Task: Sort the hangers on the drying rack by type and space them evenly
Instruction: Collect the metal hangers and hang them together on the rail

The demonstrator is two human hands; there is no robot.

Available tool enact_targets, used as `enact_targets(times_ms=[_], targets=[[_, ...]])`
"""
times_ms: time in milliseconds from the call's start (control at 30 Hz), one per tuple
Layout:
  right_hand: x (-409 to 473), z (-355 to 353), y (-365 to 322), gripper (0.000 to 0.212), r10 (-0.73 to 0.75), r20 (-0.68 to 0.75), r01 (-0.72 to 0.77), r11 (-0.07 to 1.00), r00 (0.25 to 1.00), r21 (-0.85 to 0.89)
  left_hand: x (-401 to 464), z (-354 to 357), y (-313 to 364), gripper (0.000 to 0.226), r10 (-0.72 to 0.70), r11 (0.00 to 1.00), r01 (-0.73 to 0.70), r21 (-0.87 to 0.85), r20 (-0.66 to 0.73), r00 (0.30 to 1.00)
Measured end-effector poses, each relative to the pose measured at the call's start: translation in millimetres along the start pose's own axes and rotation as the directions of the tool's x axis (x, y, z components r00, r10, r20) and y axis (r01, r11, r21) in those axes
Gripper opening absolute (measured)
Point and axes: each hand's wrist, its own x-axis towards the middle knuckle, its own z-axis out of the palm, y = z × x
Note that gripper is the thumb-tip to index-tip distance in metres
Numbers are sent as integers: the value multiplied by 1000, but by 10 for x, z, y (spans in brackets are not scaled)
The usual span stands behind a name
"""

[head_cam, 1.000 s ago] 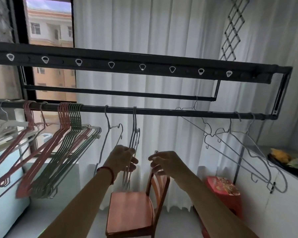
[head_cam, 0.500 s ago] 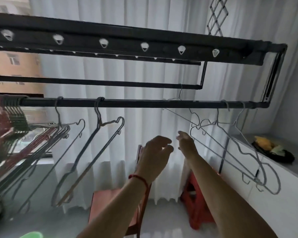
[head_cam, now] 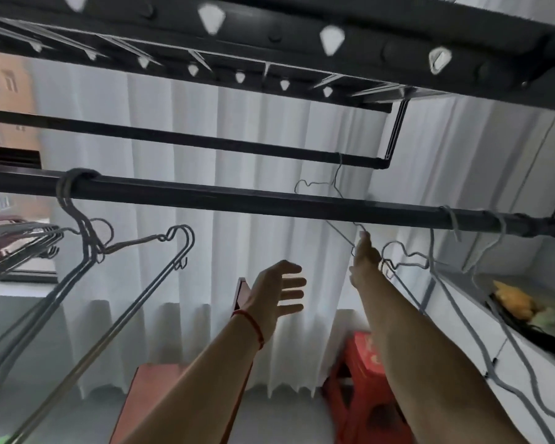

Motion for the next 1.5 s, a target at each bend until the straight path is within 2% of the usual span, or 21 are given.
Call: enact_targets(times_ms=[67,167,233,467,600,733,800,933,1067,1200,1267,1400,1500], targets=[[180,-23,-38,104,37,-9,-37,999,999,29,108,13,-12,26,-3,1000,3,7,-5,1000],[402,-56,-41,81,-8,84,4,999,996,50,236,-32,-33,25,-4,1000,4,7,-26,1000],[504,-43,-35,76,-33,128,27,999,991,45,299,-73,-38,25,-4,1000,5,8,-47,999],[538,148,-131,82,74,349,-56,997,934,-60,389,-169,-15,27,5,1000,-4,14,-62,998],[449,257,-178,77,102,439,-52,991,893,-124,403,-191,17,26,25,999,-23,36,-67,997],[414,334,-204,84,122,525,-34,984,842,-174,374,-219,47,25,43,998,-38,58,-73,996],[384,372,-219,81,125,545,-10,978,829,-208,357,-235,62,25,58,996,-53,73,-75,995],[312,433,-201,61,116,541,6,976,833,-219,318,-275,89,25,70,995,-63,83,-85,994],[341,497,-155,74,116,493,-43,986,862,-158,292,-342,111,24,74,994,-66,83,-99,992],[355,541,-153,64,118,481,-9,975,869,-223,297,-387,124,24,67,995,-59,75,-108,992],[396,567,-120,57,65,480,48,975,875,-219,303,-398,118,24,67,996,-59,74,-105,992],[421,607,-135,26,-134,476,222,966,869,-132,325,-420,110,24,75,993,-66,100,-91,993],[326,615,-176,23,-157,514,246,963,843,-109,346,-444,123,24,84,992,-75,102,-93,992]])
